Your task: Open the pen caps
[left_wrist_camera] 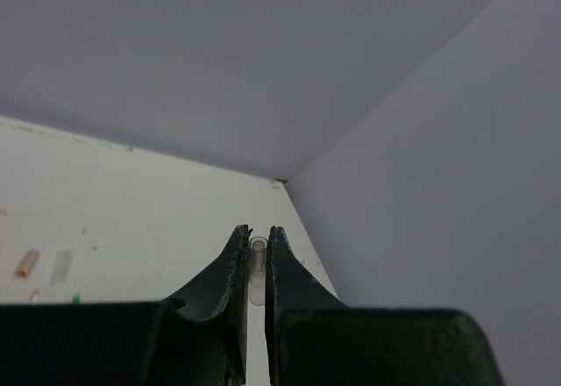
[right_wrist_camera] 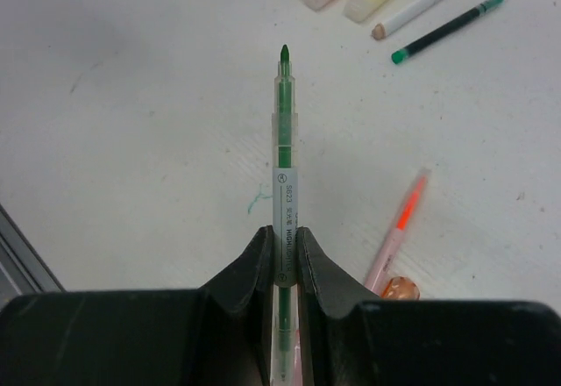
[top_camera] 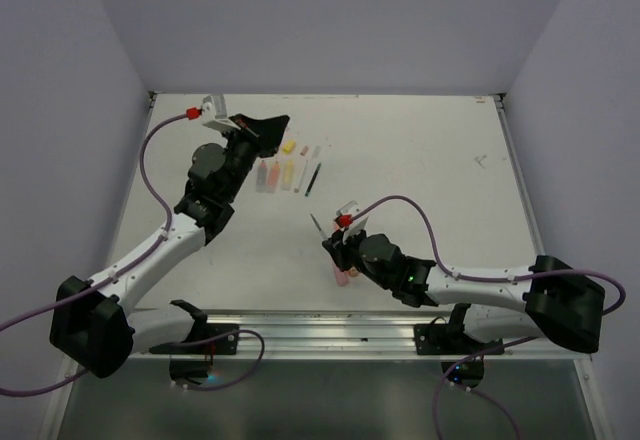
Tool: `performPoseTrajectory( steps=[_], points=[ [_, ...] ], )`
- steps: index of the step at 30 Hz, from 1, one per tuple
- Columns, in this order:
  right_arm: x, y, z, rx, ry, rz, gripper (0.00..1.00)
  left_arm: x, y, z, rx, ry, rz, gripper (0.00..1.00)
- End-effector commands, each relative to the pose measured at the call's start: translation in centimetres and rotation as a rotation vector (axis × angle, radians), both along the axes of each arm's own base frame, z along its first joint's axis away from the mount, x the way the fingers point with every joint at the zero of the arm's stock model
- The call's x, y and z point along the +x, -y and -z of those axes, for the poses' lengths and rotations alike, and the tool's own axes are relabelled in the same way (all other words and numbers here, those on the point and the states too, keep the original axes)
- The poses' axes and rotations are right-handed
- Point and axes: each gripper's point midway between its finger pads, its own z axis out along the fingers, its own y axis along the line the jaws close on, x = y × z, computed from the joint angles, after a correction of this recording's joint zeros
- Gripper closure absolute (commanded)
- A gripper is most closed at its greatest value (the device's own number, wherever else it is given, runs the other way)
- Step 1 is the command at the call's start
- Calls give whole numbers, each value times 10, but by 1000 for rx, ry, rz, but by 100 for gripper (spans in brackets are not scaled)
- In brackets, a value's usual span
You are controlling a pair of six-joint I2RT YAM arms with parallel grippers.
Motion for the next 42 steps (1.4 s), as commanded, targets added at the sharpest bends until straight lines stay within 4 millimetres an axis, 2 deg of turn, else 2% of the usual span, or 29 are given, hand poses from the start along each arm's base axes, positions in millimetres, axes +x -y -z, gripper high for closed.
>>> performPoseTrajectory(
  steps=[1,5,8,9,10,11,12,13,14,15,16,17,18,19,21,23,24,26,27,29,32,35,41,42],
  points=[
    [-3,1,1,-26,23,-31,100,7,-19,-63,-97,170,-104,100],
    [-2,1,-3,-9,29,-22,100,11,-20,-71,-101,186,-109,100],
    [-1,8,-8,18,26,10,100,23,-5,-58,13,150,-71,100],
    [-1,10,-15,45,24,28,100,33,2,-33,83,86,-54,100],
    [4,18,-15,42,26,77,100,37,11,-39,138,105,-17,100],
    [7,23,-16,45,24,108,100,42,17,-31,184,86,6,100],
    [9,28,-18,58,18,148,100,55,27,-13,246,28,32,100],
    [15,37,-24,67,32,204,100,58,35,-1,312,17,77,100],
    [17,44,-21,51,27,240,100,64,41,10,350,-9,103,100],
    [18,48,-21,61,18,269,100,72,49,50,417,-104,144,100],
    [21,52,-22,64,16,298,100,78,58,45,432,-102,175,100],
    [24,60,-20,51,16,343,100,83,62,56,468,-119,199,100],
    [25,63,-19,62,6,367,100,89,68,93,517,-201,233,100],
    [27,66,-18,59,4,387,100,98,74,87,535,-173,239,100],
    [30,71,-15,53,-8,429,100,108,80,120,600,-250,264,100],
    [32,73,-11,36,-18,448,100,116,87,137,652,-267,280,99],
    [34,73,-13,42,-21,457,100,124,92,153,677,-298,292,98],
    [36,74,-11,32,-25,466,100,131,96,167,709,-311,302,98],
    [38,73,-8,26,-29,472,100,136,99,185,722,-332,307,98],
    [40,74,-6,14,-34,479,100,144,105,190,726,-325,307,97],
    [47,76,-1,-1,-46,497,100,153,111,217,740,-347,313,97],
    [52,78,3,-5,-63,504,100,161,113,225,743,-334,303,96],
    [59,85,13,-6,-104,517,100,169,115,256,757,-351,298,94],
    [59,86,15,-4,-111,518,100,171,116,256,755,-349,297,94]
  ],
)
